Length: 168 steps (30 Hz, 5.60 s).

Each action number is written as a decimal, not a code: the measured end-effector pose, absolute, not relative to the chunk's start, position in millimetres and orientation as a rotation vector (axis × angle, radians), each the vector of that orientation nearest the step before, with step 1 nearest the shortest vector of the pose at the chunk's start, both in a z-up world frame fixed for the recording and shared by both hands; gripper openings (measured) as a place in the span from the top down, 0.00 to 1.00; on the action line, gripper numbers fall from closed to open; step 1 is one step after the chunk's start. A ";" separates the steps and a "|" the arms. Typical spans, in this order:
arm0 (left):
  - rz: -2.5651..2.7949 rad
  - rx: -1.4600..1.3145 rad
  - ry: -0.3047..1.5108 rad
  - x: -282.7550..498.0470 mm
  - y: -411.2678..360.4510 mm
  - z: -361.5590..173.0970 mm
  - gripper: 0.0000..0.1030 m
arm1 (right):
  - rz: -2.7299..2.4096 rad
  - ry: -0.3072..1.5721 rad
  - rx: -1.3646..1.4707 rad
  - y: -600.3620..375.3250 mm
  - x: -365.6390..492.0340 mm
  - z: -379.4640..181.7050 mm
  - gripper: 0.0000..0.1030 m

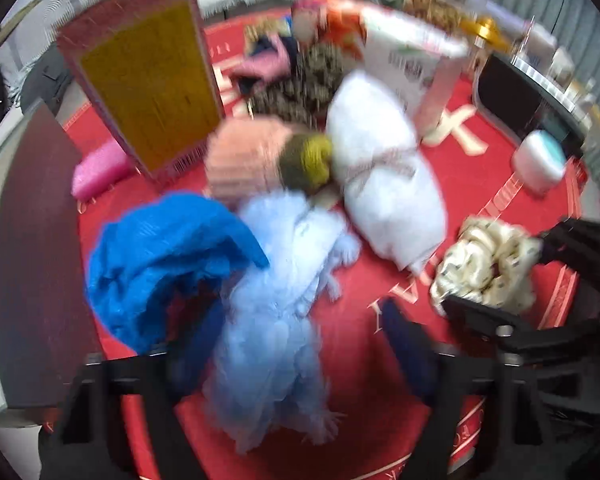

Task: Organize soft objects
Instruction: 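Close the left tool on the light-blue fluffy cloth while the right tool grips the polka-dot scrunchie, then lift both held items and carry them over to the open white box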

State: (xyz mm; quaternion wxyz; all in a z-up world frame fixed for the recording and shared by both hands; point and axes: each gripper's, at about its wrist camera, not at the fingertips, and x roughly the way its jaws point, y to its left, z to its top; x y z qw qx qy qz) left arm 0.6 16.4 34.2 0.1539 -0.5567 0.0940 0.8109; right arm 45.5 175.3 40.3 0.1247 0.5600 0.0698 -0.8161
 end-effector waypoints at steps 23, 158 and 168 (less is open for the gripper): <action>2.375 -1.505 0.186 21.6 8.3 66.5 0.72 | -2.419 0.183 1.555 166.9 47.4 49.8 0.63; 2.903 -1.634 -0.155 -126.2 -142.8 163.6 0.72 | -2.541 0.074 1.108 19.5 -131.2 210.6 0.70; 2.881 -1.708 -0.172 -101.2 -158.4 153.4 0.72 | -2.458 0.178 1.214 -4.0 -106.6 199.7 0.70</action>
